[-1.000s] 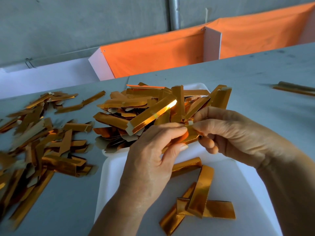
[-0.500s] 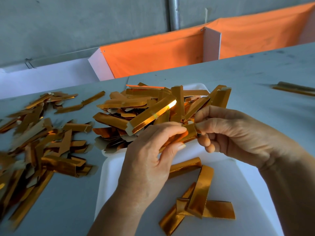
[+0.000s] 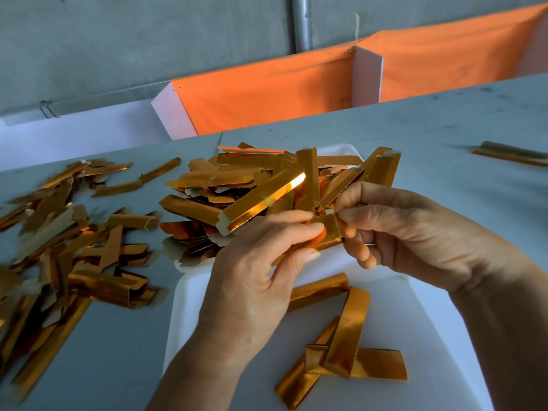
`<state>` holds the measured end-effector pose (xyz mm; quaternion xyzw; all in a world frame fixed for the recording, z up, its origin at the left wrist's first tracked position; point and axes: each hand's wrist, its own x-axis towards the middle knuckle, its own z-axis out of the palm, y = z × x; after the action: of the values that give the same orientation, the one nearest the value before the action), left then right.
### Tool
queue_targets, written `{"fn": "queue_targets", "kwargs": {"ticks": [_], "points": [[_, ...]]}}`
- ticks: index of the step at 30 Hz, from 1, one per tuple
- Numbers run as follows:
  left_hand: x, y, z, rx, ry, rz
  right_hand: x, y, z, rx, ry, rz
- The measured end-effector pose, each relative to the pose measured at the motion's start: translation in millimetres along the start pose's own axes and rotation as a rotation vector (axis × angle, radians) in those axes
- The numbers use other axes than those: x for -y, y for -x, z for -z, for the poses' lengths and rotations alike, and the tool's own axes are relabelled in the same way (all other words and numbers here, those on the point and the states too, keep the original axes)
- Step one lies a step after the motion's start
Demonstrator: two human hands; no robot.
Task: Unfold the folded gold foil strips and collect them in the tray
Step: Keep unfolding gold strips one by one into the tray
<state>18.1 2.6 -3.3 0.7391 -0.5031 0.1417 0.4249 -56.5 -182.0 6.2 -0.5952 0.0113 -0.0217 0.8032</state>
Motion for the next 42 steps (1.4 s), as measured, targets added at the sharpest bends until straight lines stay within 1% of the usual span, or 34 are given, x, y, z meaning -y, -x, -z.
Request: {"fn": "queue_targets", "kwargs": {"ticks": [10,13,16,19,22,24,28,31,37,40,42], "points": [[-0.3,-0.2,1.6,0.035,0.146,0.045,-3.8,-2.2,-1.3,0.029,-0.129,-0.008],[0.1,-0.1,2.3,0.023,0.059,-0.001,-4.4,-4.1,-1.5,0.026,-0.110,-0.027],[-1.2,0.8,0.1,0.002,-0.017,-0.059,-3.0,-4.8,-0.1,-0.005,-0.023,-0.031],[-0.8,1.1,-1.6,-0.002,-0.021,-0.047,-2.3,-4.2,1.4,-0.023,0.029,-0.034],[-0.7,0.9,-1.9,0.035,-0.050,-0.050,-3.5,-4.1,3.8,-0.043,0.100,-0.043],[-1.4,0.3,-2.2,0.045,-0.069,-0.070,-3.7,-3.9,3.6,-0.032,0.090,-0.025],[-0.7,-0.8,1.1,0.030,0.035,-0.029,-5.4,-4.2,1.1,0.063,-0.086,0.015],[-0.4,-0.7,3.3,0.034,0.108,-0.003,-7.0,-5.6,-0.3,0.101,-0.160,0.013],[-1.1,-1.2,3.7,0.059,0.210,0.001,-8.2,-5.9,-1.2,0.124,-0.194,-0.007],[-1.4,-0.4,3.2,0.066,0.220,0.007,-8.7,-7.2,-3.9,0.082,-0.157,-0.015],[-1.9,-0.2,2.1,0.071,0.253,0.044,-9.8,-7.9,-5.6,0.055,-0.149,-0.003]]}}
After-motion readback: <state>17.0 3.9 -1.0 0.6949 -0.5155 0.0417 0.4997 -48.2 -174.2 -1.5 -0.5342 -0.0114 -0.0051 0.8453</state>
